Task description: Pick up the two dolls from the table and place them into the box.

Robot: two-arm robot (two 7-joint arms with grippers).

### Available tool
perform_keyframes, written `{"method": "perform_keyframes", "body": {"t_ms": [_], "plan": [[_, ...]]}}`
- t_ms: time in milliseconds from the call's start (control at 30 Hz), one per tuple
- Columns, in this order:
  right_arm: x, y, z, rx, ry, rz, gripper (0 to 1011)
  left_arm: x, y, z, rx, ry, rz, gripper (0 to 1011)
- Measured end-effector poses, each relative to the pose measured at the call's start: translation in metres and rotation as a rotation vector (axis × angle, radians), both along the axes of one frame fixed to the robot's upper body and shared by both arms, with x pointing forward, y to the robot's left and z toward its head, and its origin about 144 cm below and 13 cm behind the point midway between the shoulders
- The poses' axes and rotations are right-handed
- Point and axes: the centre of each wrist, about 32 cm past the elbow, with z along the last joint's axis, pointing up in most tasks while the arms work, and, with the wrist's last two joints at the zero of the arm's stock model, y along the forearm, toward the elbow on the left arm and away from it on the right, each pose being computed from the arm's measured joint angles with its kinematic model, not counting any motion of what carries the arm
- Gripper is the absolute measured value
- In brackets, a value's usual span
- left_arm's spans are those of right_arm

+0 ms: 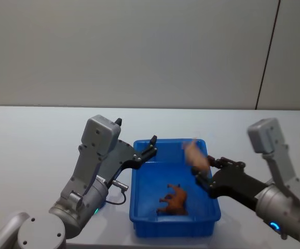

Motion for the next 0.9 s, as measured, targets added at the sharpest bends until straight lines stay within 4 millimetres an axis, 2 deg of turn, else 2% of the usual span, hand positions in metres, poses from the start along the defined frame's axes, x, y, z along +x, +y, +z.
{"method": "perform_keyframes", "body": {"t_ms": [133,200,300,400,467,500,533,633,900], "plan": [[0.003,0.009,-0.001,-0.022,0.017,0.012,554,0.0,0.0,0.0,0.0,0.0,0.0,1003],[0.003,0.01,-0.002,-0.025,0.019,0.013,580,0.0,0.0,0.0,0.0,0.0,0.0,1003],[0.004,0.014,-0.002,-0.036,0.02,0.016,721,0.0,0.0,0.0,0.0,0.0,0.0,1003],[0.005,0.015,-0.003,-0.04,0.015,0.014,779,0.0,0.0,0.0,0.0,0.0,0.0,1003],[0.005,0.015,-0.003,-0.038,0.005,0.011,868,0.0,0.0,0.0,0.0,0.0,0.0,1003],[0.005,0.015,-0.002,-0.038,0.0,0.01,868,0.0,0.0,0.0,0.0,0.0,0.0,1003],[0.005,0.014,-0.002,-0.037,-0.004,0.008,920,0.0,0.0,0.0,0.0,0.0,0.0,1003],[0.006,0.01,-0.002,-0.028,-0.024,-0.001,993,0.0,0.0,0.0,0.0,0.0,0.0,1003],[0.008,-0.008,0.0,-0.002,-0.065,-0.027,1001,0.0,0.0,0.0,0.0,0.0,0.0,1003]]}}
